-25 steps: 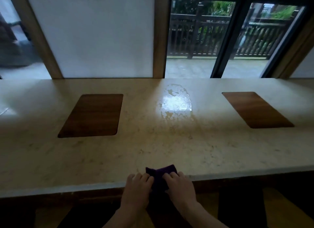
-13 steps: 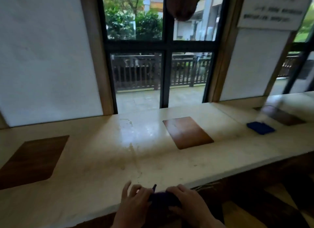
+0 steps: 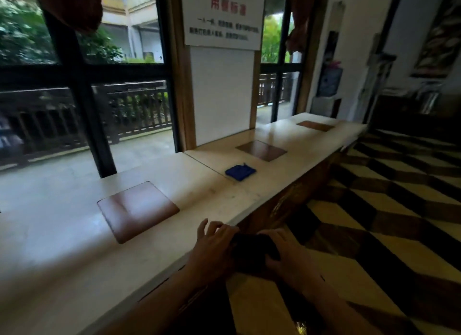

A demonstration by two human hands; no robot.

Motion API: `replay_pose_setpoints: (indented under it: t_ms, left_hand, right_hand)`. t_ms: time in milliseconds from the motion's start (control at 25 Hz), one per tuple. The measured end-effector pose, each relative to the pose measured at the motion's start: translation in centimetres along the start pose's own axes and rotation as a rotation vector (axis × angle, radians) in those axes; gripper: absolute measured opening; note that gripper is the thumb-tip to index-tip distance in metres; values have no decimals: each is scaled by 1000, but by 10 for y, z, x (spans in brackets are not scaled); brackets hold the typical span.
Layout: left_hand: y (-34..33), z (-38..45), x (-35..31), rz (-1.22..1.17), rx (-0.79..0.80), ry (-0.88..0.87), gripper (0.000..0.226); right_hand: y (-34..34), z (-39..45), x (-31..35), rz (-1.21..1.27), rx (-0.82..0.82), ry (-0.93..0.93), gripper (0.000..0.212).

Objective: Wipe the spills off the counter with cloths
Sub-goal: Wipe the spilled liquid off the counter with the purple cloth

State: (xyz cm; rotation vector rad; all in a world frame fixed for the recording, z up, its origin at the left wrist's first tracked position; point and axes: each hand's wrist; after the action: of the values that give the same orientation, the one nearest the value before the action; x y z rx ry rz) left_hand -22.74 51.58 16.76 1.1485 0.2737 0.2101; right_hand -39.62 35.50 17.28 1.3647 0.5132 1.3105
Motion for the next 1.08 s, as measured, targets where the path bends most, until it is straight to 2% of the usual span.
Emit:
replay_pose_setpoints:
  t_ms: [240,360,480,680,920,1080]
  left_hand:
    - [-52,127,-27,-138,30,-73,34]
    - [-77,194,-14,-162,-3,-105,34]
    - [-105,273,11,-172,32,-96,33]
    - [-136,359,33,-121,58,-116,34]
    - [-181,418,86,-99,48,14,29]
    - [-211,450,124,-55,98,157,30]
  right_hand:
    - [46,47,-94,-117,-74,-139,49]
    - [59,99,-130,-159,-108,-155,44]
    - [68,169,-170,-199,-86,-157,42]
    - [75,244,-221,-249,-101,-147,42]
    - [56,357,-271,-340,58,-50,47]
    - [14,437,-312,-216,135,44,47]
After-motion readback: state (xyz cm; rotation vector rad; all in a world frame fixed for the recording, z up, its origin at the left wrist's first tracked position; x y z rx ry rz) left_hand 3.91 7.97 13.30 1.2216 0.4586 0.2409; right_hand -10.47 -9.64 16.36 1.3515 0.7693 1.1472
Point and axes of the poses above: each hand's wrist, its own z-axis towards the middle knuckle, its own y-axis out of the back of the hand, x = y × z
